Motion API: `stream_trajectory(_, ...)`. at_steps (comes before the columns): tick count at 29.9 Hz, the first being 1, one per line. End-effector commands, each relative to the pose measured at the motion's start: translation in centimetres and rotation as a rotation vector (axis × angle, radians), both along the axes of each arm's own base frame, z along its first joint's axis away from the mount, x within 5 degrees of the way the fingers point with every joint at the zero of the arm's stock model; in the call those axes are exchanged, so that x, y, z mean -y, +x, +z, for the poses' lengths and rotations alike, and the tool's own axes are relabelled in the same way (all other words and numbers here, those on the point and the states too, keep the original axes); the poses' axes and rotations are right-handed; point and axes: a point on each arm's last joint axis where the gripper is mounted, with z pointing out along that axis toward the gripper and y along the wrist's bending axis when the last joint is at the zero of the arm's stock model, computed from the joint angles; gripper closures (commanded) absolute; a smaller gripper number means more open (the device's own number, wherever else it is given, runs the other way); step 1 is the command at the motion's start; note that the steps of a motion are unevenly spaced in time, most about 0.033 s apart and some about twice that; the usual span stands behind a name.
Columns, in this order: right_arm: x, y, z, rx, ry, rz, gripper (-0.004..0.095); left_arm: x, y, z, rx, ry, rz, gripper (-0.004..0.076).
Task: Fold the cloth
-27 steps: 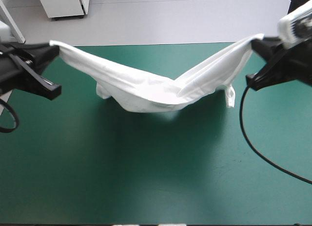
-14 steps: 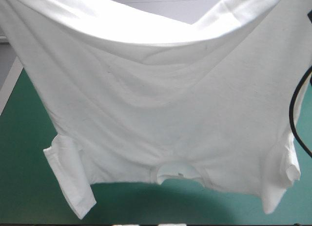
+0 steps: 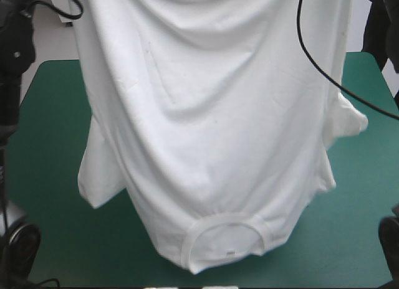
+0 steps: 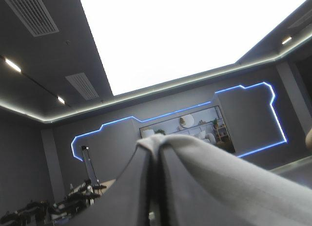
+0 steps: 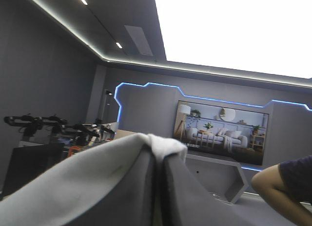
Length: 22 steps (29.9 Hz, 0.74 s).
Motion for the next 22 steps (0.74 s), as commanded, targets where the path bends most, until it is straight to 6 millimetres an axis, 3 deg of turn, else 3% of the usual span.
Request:
stream_trajectory(1, 1.7, 0.5, 2.0, 0.192, 0.068, -0.025, 0.0925, -0.4, 0.5, 1.9, 0.226, -0.078, 0.020, 0.0745)
stream_trajectory(7, 3.8, 3.5, 1.4, 0.294, 0.128, -0.031, 0.0925, -0.8, 3.2, 1.7, 0.317, -0.104, 0.034, 0.0745)
stream_trajectory(11, 3.9, 5.8, -0.1, 0.238, 0.116, -0.042, 0.0925, -1.7, 5.0, 0.7, 0.301, -0.145, 0.020, 0.0745)
stream_trajectory(14, 3.8, 8.3, -2.0, 0.121, 0.103, -0.041, 0.0925, -1.9, 7.7, -1.1, 0.166, -0.152, -0.010, 0.0745)
stream_trajectory(19, 3.5, 12.8, -6.5, -0.156, 0.005, -0.072, 0.0925, -0.9, 12.8, -6.1, -0.141, -0.063, -0.023, 0.0746)
stream_trajectory(22, 3.2, 14.6, -9.1, -0.325, -0.071, -0.080, 0.0925, -0.2, 14.3, -8.6, -0.356, -0.021, -0.060, 0.0746)
